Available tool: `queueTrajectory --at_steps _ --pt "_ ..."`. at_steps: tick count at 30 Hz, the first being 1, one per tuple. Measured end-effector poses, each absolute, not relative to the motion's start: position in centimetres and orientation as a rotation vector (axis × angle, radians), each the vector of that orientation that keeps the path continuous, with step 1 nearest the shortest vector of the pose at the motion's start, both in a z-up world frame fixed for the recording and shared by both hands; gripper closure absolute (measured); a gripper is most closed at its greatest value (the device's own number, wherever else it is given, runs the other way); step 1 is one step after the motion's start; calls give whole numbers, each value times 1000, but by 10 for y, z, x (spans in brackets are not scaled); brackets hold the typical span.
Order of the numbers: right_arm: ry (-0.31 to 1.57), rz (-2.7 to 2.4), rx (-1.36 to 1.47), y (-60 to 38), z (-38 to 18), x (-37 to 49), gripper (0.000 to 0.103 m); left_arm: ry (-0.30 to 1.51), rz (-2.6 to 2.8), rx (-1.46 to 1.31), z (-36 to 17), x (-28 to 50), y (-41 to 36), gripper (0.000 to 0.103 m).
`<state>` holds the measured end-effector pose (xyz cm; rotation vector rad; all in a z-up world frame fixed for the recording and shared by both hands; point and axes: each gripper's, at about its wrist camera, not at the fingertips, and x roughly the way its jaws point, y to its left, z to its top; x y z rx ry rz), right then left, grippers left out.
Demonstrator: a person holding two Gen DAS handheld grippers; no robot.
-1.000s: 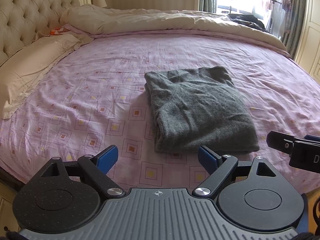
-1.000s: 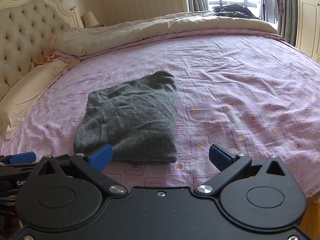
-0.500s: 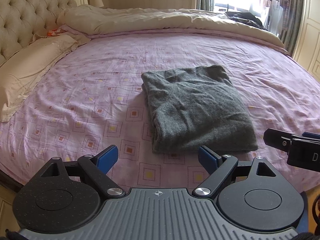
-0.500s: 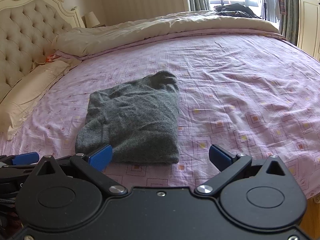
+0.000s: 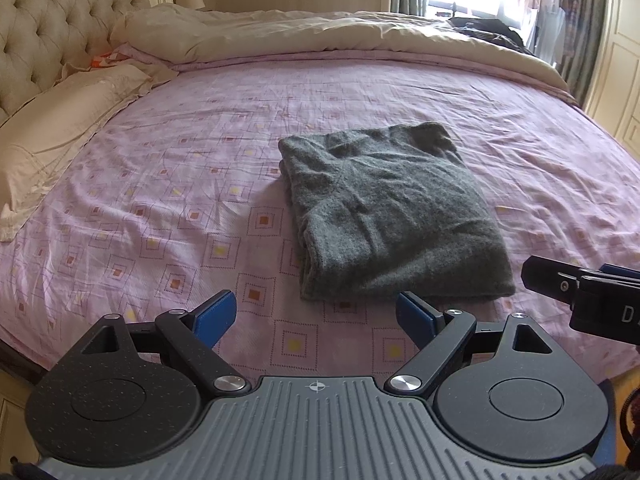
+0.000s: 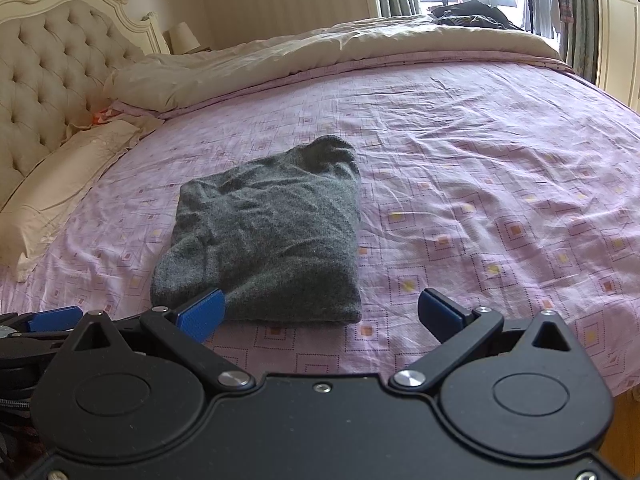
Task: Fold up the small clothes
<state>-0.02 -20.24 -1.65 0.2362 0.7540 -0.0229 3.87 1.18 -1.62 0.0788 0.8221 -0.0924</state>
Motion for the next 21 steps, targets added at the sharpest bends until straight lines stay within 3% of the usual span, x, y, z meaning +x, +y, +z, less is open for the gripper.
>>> queueTrajectory --at_steps 21 --pt "763 -17 245 -201 -19 2 0 828 -94 86 -19 40 10 16"
